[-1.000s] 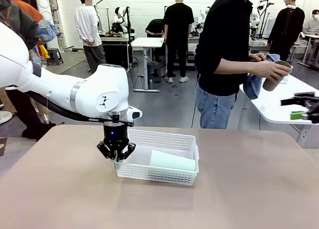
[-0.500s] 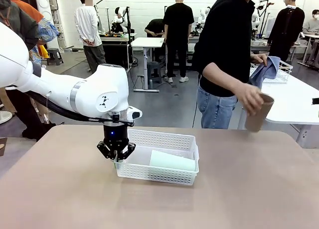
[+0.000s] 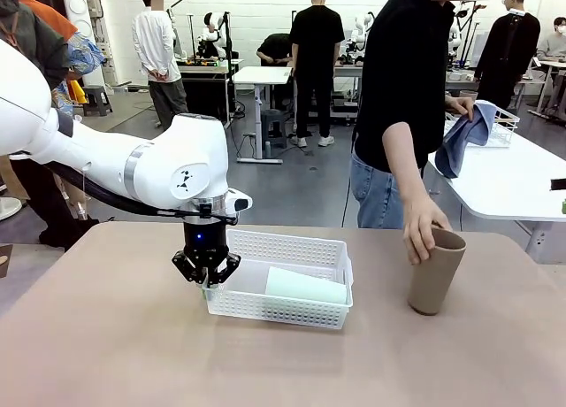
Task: Clean and organize the cups into the basket.
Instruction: Pick up the Organizing basket and move it to the center of the table, then pick up the Reusable plastic cup from the right side of the table and place it inside the Organizing basket, then pick up the Reusable plastic cup from the right side of the table and stack it inside the Organizing basket in the center of the table.
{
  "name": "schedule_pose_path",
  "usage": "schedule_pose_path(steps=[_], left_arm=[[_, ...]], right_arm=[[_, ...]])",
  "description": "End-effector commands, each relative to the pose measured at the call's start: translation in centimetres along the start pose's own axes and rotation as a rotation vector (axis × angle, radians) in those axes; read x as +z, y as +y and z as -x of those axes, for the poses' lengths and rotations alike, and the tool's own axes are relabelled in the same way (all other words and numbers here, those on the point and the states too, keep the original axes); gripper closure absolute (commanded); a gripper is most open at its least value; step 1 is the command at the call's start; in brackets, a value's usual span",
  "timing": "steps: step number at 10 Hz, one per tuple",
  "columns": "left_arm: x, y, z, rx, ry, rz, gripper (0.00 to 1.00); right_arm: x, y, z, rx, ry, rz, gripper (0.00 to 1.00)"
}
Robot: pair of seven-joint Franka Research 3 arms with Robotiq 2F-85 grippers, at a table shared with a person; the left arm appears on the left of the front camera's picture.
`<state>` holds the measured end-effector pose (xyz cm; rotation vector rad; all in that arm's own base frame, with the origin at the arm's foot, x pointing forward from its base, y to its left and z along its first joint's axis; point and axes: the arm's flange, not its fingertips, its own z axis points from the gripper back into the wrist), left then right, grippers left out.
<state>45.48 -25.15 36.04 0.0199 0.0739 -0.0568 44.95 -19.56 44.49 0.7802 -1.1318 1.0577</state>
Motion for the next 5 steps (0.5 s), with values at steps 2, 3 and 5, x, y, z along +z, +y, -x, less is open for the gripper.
schedule_pose_path(steps=[2,3,5], left_arm=[[0.02,0.02,0.10,-0.004,-0.001,-0.002,1.00],[0.02,0.02,0.10,-0.004,-0.001,-0.002,1.00],[0.02,0.02,0.10,-0.004,-0.001,-0.002,1.00]], right_arm=[[-0.13,-0.01,0.00,0.008,-0.004,-0.007,0.00],[-0.13,-0.01,0.00,0.008,-0.004,-0.007,0.00],[-0.13,-0.01,0.00,0.008,-0.004,-0.007,0.00]])
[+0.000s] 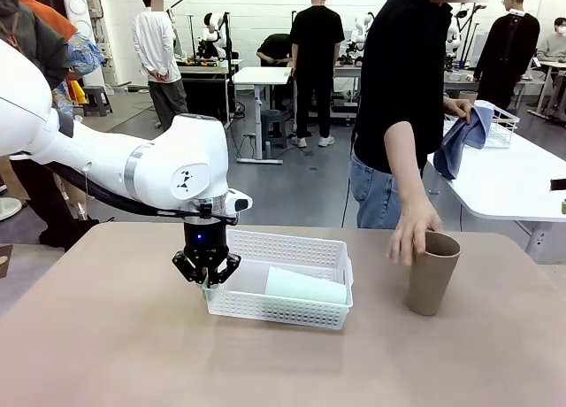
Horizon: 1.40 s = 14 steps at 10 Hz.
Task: Clean and organize the cups into the basket.
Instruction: Pick up the Reusable plastic cup from the right side of the table and stack it inside the Organizing basket in the center of the table.
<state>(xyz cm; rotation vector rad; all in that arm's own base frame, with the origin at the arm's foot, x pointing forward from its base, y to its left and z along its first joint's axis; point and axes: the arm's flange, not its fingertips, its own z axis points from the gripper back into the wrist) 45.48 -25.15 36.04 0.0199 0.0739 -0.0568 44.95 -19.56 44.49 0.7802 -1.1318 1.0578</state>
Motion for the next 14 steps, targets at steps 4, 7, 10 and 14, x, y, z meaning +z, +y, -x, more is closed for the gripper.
schedule_pose_path(steps=[4,7,10,14], left_arm=[[0.02,0.02,0.09,-0.004,-0.001,-0.002,1.00],[0.00,0.00,0.00,0.000,0.000,0.000,0.95],[0.61,-0.19,-0.52,-0.027,-0.082,-0.019,0.95],[0.61,-0.19,-0.52,-0.027,-0.082,-0.019,0.95]], right_arm=[[-0.13,-0.01,0.00,0.008,-0.004,-0.007,0.00],[-0.13,-0.01,0.00,0.008,-0.004,-0.007,0.00],[-0.13,-0.01,0.00,0.008,-0.004,-0.007,0.00],[-0.13,-0.01,0.00,0.008,-0.004,-0.007,0.00]])
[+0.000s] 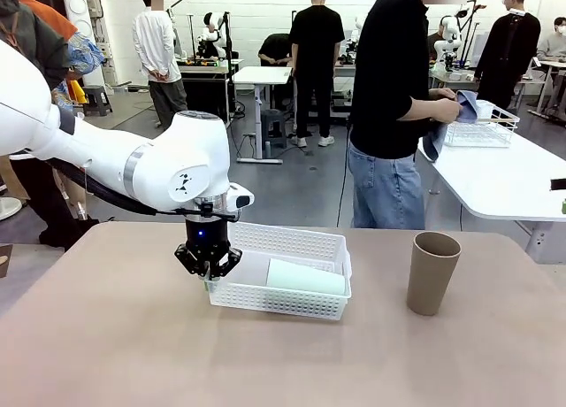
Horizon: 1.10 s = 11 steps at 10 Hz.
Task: Clean and organize the cups into the basket.
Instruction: Pick up the Reusable plastic cup from the right side of the table and stack it inside the Organizing basket in the center of the table.
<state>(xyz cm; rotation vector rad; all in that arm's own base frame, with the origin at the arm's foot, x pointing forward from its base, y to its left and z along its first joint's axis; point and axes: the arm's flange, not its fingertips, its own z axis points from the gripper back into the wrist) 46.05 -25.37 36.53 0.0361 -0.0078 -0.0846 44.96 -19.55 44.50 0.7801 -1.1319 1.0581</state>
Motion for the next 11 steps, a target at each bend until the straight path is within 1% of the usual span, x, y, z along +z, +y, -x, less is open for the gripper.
schedule_pose_path(steps=[1,6,7,8,11], left_arm=[[0.1,0.0,0.0,-0.001,0.000,0.001,0.95],[0.1,0.0,0.0,-0.001,0.000,0.001,0.95],[0.1,0.0,0.0,-0.001,0.000,0.001,0.95],[0.1,0.0,0.0,-0.001,0.000,0.001,0.95],[0.1,0.0,0.0,-0.001,0.000,0.001,0.95]], right_arm=[[-0.1,0.0,0.0,0.007,-0.004,-0.007,0.00],[0.0,0.0,0.0,0.000,0.000,0.000,0.00],[-0.9,0.6,2.6,0.013,0.022,-0.020,0.00],[-1.3,1.5,4.3,0.033,0.055,-0.047,0.00],[-3.5,3.6,7.5,0.090,0.092,-0.074,0.00]])
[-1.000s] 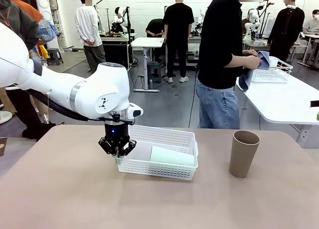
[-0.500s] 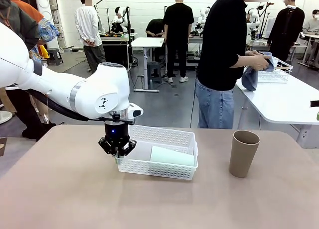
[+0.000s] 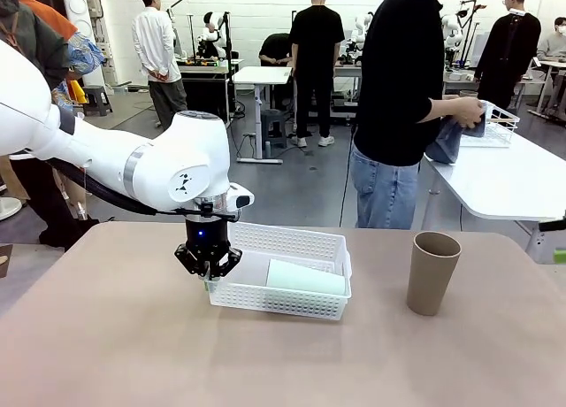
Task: Clean and organize the cups into the basket.
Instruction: Pick up the Reusable plastic cup from the right side of the table and stack it inside the Organizing basket in the center of the table.
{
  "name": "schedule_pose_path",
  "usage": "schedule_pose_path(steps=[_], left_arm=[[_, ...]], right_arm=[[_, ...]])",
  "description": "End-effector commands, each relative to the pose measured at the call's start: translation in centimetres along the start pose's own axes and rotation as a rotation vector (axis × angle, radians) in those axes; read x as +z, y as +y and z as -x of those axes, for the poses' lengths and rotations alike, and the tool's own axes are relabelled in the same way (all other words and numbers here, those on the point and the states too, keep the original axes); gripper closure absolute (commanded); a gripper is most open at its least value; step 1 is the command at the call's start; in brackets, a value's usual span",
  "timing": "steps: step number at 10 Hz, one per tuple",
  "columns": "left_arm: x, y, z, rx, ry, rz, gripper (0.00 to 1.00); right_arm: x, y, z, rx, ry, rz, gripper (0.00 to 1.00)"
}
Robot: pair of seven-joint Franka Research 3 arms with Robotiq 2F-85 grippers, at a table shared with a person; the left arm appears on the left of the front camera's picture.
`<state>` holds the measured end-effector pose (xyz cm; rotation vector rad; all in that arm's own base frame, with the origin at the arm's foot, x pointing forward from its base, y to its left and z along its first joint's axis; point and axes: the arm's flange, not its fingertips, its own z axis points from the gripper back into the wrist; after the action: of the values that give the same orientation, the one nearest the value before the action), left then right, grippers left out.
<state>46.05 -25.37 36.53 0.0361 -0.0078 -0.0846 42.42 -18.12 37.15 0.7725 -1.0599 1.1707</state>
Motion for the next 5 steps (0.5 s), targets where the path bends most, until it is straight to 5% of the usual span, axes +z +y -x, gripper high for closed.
schedule_pose_path(steps=[1,5], left_arm=[[0.1,0.0,0.0,-0.001,0.000,0.001,0.95],[0.1,0.0,0.0,-0.001,0.000,0.001,0.95]], right_arm=[[-2.3,1.0,1.6,0.047,0.039,-0.009,0.00],[-7.7,0.9,5.2,0.027,0.103,-0.051,0.00]])
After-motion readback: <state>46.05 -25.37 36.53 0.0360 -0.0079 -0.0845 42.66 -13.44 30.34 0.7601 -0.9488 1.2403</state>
